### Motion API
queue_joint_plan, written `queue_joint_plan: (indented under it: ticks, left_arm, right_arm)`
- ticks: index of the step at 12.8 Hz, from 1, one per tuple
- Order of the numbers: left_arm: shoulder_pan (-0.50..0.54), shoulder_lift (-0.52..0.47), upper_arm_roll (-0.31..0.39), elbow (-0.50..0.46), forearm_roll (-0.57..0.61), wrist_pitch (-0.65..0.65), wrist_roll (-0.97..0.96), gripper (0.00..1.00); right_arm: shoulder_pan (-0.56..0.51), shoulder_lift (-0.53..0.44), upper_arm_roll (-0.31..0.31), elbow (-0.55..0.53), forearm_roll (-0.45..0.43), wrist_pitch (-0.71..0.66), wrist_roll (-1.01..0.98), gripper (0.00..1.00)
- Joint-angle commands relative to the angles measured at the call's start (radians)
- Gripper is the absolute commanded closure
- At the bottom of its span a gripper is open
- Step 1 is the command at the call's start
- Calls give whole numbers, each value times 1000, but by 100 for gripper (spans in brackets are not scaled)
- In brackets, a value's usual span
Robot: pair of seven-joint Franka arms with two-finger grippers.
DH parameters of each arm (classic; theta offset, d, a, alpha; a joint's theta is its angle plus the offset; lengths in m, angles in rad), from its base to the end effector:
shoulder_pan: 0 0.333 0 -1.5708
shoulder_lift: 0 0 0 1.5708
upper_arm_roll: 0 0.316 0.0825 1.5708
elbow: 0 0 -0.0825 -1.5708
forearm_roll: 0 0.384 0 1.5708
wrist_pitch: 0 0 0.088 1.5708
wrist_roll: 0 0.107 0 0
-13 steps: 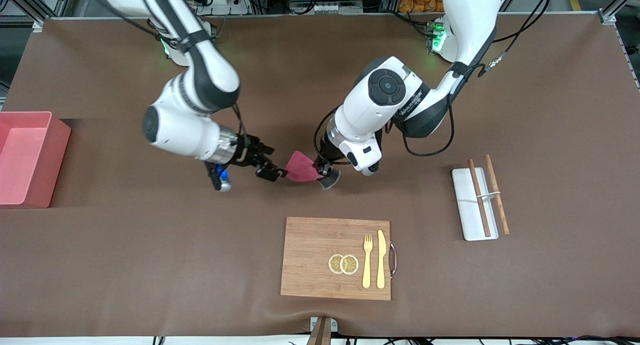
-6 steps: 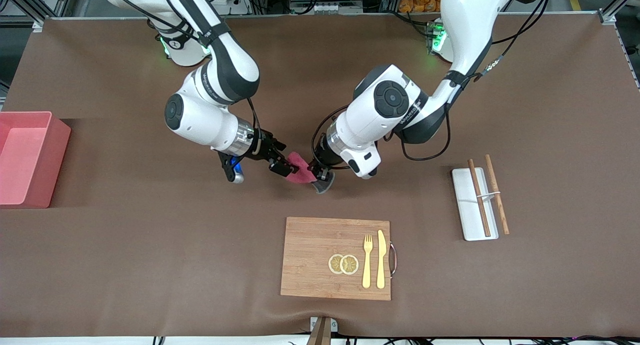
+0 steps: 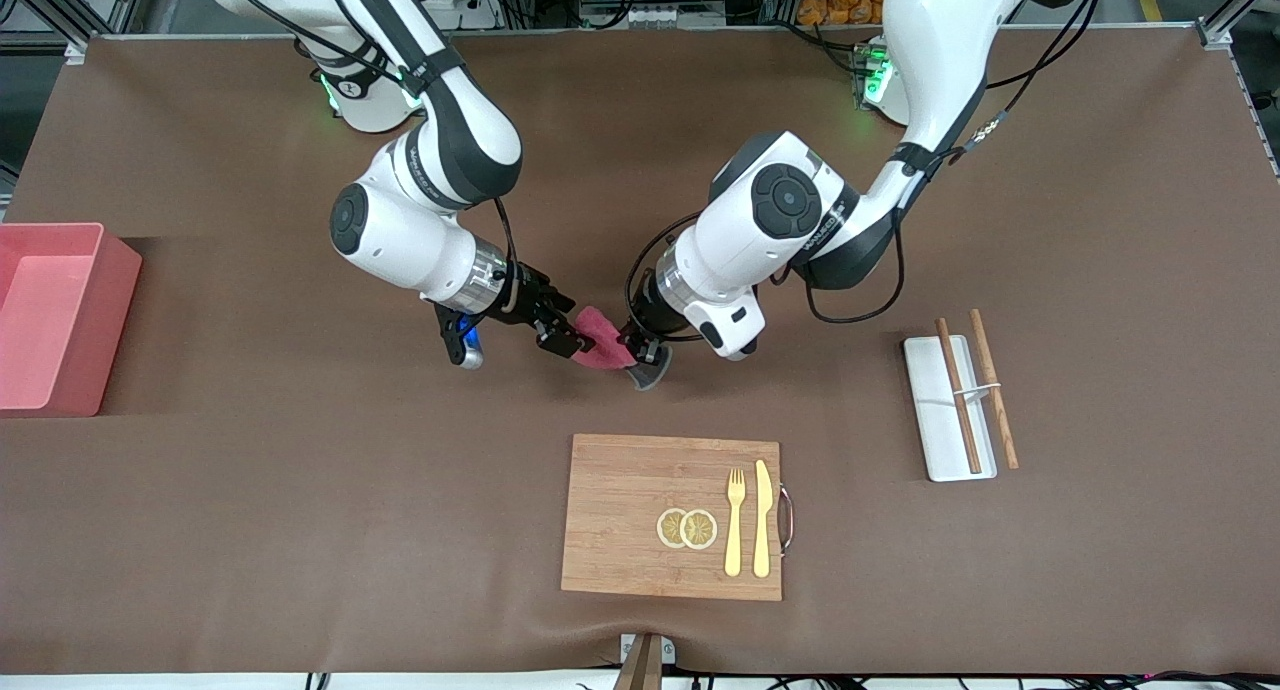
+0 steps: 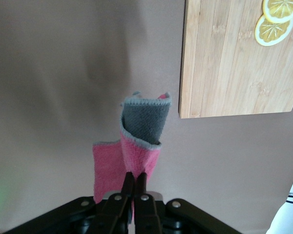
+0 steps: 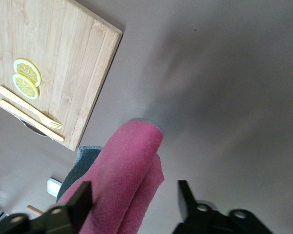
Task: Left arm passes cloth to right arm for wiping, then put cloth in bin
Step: 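Grasp the cloth with the right gripper beside the left gripper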
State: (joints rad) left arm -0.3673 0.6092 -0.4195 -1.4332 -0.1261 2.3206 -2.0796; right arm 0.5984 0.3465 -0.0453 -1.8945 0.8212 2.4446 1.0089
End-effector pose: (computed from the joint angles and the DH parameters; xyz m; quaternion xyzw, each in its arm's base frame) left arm 0.5657 -0.4774 0.3952 0.7219 0.6536 -0.1388 0.1802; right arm 0.5475 0.3413 0.3418 -0.8286 0.4759 0.1290 0.2652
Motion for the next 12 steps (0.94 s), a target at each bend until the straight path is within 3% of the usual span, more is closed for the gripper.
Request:
queue_joint_plan:
  ticks: [1,7,10,11,12]
  left_arm:
    - [-5,20,-1,37,-42,5,-4,100]
    - [-13,27,2,48,-59,5,0,100]
    - [-9,27,1,48,-59,3,3,100]
    - [-5,24,-1,50,-59,-1,1,73]
    - [-5,15,-1,50,-58,-12,1,24]
  right_arm:
    - [6,-11,2,0,10,11,16,100]
    - [6,-12,2,2,-22,8,8,100]
    - [-8,-21,1,3,-117,-2,-18,100]
    - [-8,-23,-1,2,-157,-4,-24,100]
    - [-8,-23,-2,2,-207,-12,-26,100]
